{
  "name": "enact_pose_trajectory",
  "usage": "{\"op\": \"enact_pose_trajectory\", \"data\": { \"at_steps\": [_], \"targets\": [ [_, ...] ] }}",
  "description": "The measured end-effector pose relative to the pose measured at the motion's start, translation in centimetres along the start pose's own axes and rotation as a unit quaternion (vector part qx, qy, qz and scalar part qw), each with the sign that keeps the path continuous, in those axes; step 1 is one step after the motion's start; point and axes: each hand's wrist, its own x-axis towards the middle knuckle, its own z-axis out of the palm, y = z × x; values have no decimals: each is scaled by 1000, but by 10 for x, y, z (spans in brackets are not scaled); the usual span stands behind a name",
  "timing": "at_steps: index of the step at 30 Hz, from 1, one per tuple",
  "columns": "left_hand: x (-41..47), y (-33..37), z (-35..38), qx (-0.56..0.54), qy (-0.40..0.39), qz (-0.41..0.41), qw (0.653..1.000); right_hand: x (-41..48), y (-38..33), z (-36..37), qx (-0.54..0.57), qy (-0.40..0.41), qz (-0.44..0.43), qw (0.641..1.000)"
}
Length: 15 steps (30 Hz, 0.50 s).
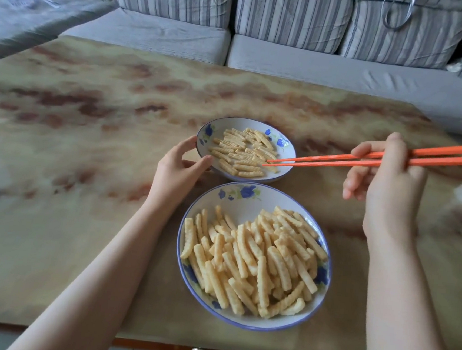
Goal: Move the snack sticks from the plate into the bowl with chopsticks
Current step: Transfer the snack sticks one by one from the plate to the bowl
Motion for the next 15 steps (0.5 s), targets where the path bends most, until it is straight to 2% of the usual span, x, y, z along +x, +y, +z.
{"op": "enact_pose_trajectory", "data": {
  "at_steps": [3, 6, 11, 15],
  "targets": [
    [0, -1, 0, -5, -1, -6, 1000, -4, -16, -7, 29, -17, -5, 999],
    [0, -1, 1, -9, -1, -13, 1000, -9, -30, -11, 56, -70, 1, 996],
    [0, 1, 0, -3, 1, -10, 1000, -17, -33, -12, -22, -185, 41, 982],
    [0, 1, 1, -4, 2, -16, 1000, -18, -31, -11, -53, -223, 61, 971]
  ]
}}
